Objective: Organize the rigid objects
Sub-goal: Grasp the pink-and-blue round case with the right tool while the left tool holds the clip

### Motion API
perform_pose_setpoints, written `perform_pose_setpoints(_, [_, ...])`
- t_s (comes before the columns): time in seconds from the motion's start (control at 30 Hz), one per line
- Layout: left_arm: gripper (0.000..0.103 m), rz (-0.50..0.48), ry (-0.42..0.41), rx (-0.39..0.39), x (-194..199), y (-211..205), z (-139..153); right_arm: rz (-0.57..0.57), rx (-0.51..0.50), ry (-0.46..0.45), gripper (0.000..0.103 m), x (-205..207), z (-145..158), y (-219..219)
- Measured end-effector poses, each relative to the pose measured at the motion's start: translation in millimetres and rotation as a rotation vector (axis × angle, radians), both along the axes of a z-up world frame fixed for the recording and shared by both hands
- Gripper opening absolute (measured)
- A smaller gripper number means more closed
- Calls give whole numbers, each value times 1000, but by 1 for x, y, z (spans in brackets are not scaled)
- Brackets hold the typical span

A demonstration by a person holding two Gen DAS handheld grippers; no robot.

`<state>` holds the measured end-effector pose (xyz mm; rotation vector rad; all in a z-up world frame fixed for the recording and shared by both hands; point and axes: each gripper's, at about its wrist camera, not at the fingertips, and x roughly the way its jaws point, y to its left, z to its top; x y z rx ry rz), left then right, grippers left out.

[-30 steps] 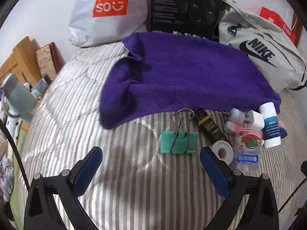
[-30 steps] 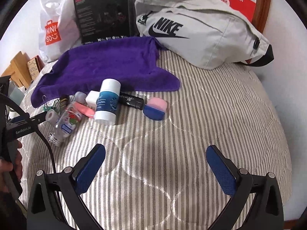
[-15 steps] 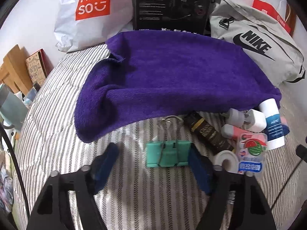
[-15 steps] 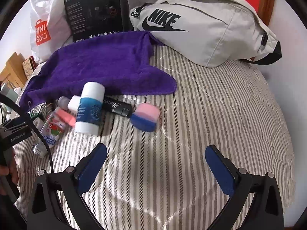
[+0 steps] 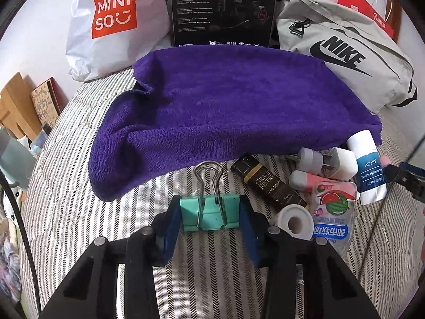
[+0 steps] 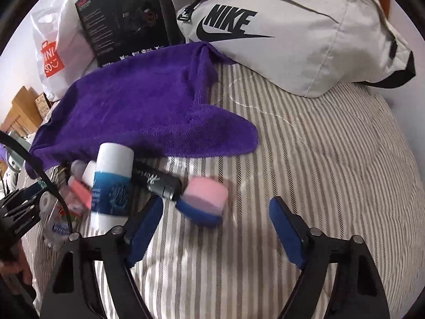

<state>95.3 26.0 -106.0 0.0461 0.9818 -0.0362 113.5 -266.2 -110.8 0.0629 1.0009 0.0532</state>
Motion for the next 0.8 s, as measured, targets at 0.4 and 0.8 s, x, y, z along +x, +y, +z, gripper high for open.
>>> perform_pose_setpoints(0.4, [40, -11, -10, -12, -1, 2, -1, -6, -99, 30, 74, 8, -9, -12])
perform_pose_setpoints(0.8, [40, -26, -1, -20, -1, 3, 0, 4, -59, 23, 41, 3, -2, -10])
